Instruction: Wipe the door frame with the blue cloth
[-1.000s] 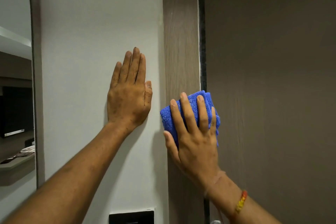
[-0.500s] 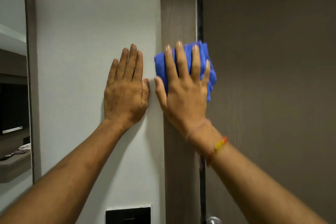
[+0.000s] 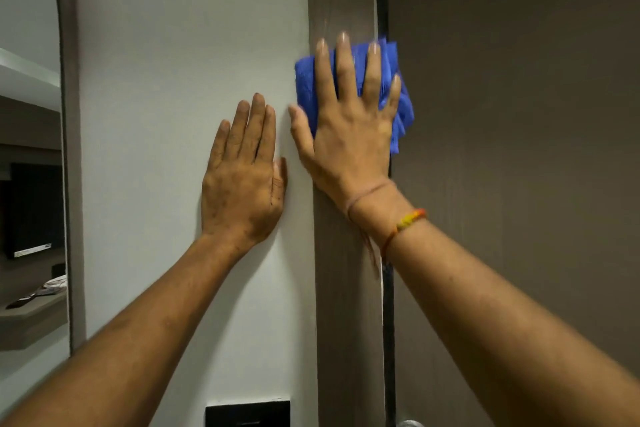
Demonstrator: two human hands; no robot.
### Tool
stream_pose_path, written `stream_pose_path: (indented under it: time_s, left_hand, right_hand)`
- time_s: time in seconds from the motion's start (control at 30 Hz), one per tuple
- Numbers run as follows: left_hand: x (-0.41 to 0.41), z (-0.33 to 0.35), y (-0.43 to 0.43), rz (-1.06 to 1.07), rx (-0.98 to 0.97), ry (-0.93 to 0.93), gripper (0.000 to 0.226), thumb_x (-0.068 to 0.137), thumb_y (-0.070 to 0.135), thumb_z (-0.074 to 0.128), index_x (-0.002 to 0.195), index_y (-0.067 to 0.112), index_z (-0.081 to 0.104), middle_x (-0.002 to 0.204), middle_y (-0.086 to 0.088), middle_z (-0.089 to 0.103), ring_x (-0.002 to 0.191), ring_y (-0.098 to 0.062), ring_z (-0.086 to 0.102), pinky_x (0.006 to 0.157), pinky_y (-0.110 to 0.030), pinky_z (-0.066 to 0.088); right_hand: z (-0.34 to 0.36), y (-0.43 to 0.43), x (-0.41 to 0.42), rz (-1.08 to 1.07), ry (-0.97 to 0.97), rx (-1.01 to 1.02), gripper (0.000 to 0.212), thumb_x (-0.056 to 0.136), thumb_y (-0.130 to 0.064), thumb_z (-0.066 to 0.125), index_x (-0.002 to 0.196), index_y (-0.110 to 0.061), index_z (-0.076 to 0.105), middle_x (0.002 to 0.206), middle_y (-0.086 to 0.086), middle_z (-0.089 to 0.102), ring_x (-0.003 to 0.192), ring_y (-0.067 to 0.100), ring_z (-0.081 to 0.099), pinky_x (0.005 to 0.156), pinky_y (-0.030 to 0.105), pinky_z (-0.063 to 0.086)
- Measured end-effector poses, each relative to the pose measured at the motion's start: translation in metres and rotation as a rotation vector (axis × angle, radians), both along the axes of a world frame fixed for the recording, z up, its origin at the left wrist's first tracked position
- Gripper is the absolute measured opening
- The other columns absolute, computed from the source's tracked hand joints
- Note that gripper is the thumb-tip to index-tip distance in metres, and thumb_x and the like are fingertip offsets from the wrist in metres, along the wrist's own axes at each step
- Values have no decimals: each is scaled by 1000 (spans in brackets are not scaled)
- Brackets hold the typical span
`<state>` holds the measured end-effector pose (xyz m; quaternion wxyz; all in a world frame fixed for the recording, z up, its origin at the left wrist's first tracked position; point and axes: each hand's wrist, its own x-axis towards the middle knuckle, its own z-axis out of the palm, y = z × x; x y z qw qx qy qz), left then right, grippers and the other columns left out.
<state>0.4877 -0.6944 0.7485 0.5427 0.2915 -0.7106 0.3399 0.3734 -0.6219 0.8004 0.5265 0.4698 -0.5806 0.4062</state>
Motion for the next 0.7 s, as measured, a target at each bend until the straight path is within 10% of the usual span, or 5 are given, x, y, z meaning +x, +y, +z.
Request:
stream_pose_path:
  time_s: [0.17,0.43,0.7]
  left_hand:
    - [0,-1,-1,1,-3,6,61,95,31,22,148,8,4,159,-12,5,147,-22,0,120,-39,5]
    - [-2,-1,-3,10,6,6,60,96,32,20,148,9,5,159,-13,6,146,-22,1,120,-39,6]
    - [9,-14,22,-246,197,43,60,92,28,32,147,8,19,157,-12,16,146,-21,10,118,-34,11]
  right_hand:
    - [-95,14,-8,-5,35,78,69,89,-57,33,146,-19,22,155,10,27,143,37,17,112,65,20]
    - [-5,9,-4,24,8,64,68,91,-53,37,146,-20,16,157,9,19,144,38,7,109,69,14]
    - [-87,17,6,69,-81,165,70,88,-43,46,146,-18,16,157,10,19,144,39,9,104,71,24]
